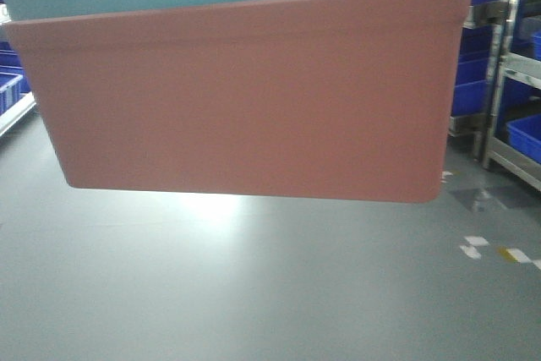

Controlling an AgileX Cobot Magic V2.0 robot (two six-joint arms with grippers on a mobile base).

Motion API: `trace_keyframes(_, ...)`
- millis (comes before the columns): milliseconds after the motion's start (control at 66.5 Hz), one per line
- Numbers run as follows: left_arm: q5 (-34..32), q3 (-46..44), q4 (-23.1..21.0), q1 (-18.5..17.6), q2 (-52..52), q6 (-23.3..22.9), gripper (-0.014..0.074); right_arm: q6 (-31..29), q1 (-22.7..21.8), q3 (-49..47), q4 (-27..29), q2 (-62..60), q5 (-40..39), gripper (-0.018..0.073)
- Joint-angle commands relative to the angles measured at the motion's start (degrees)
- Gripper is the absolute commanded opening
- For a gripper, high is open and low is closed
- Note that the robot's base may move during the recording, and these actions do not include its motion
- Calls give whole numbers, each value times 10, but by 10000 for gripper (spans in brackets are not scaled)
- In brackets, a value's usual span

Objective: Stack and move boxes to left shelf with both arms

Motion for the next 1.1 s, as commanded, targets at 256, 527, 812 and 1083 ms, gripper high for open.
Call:
trace_keyframes(256,-84,-26,-46,-24,-31,-6,-3,12,12,-23,13,-26,-105,56)
trace_keyframes(527,-84,-26,-46,-24,-31,-6,-3,12,12,-23,13,-26,-105,56)
trace_keyframes(812,-84,-26,-46,-24,-31,-6,-3,12,12,-23,12,-26,-106,56)
trace_keyframes(1083,-84,-26,-46,-24,-31,-6,-3,12,12,-23,12,-26,-106,56)
